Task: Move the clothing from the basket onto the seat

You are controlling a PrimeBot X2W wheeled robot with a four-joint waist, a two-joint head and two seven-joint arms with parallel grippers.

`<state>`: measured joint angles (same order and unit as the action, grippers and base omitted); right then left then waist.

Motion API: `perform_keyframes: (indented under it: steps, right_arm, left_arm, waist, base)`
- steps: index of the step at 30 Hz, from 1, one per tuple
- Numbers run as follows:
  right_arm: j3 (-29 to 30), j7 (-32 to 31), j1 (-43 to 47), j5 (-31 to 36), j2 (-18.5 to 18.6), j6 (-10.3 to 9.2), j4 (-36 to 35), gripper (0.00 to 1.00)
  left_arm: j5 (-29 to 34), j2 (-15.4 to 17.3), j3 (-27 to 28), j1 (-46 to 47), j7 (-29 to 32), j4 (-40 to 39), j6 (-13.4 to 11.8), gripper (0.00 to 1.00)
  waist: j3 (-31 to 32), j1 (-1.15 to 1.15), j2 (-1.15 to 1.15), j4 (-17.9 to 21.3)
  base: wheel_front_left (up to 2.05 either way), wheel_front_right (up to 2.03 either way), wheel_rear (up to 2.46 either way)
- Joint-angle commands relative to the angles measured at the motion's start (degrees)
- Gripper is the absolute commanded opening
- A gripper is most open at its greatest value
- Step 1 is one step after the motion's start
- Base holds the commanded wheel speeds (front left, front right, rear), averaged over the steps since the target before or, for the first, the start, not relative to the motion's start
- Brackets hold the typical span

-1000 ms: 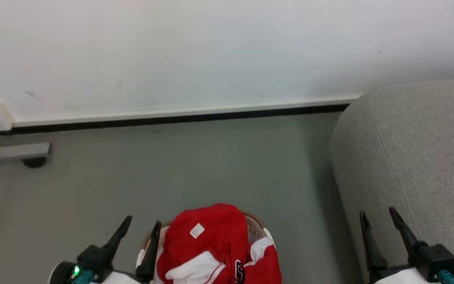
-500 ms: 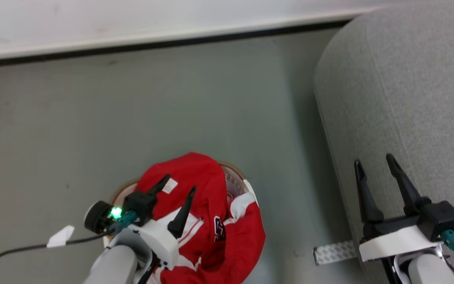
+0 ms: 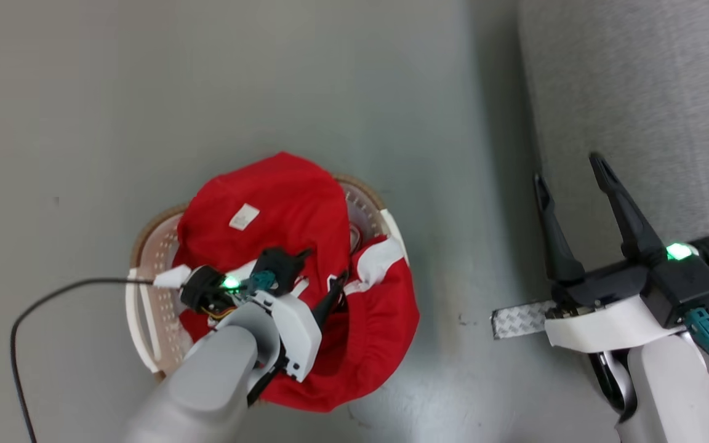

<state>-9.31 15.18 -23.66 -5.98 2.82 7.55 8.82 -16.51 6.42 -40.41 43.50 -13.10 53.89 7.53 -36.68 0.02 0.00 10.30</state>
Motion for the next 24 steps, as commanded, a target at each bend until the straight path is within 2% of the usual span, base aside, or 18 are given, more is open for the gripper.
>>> perform_keyframes:
  steps: [1, 7, 24]
  right_arm:
    - [-0.7, 0.0, -1.6, 1.1, 0.1, -0.12, -1.3, 1.00]
    - [-2.5, 0.0, -3.2, 2.2, 0.1, -0.12, -3.7, 1.00]
    - [-2.1, 0.0, -2.5, 3.7, 0.1, -0.12, -7.5, 1.00]
  left_arm:
    - [-2.2, 0.2, -2.2, 2.1, 0.3, 1.7, -0.1, 1.00]
    - [-8.3, -0.8, -7.2, 5.6, -0.3, 4.7, -0.1, 1.00]
    - [-19.1, -0.7, -16.3, 13.2, -0.1, 8.4, -0.1, 1.00]
  waist:
    - [-2.7, -0.02, 0.00, -1.4]
    - [-4.8, -0.02, 0.00, -2.4]
    - [-11.4, -0.02, 0.00, -2.3]
  base:
    - [0.00, 0.00, 0.00]
    - [0.00, 0.00, 0.00]
    - [0.00, 0.00, 0.00]
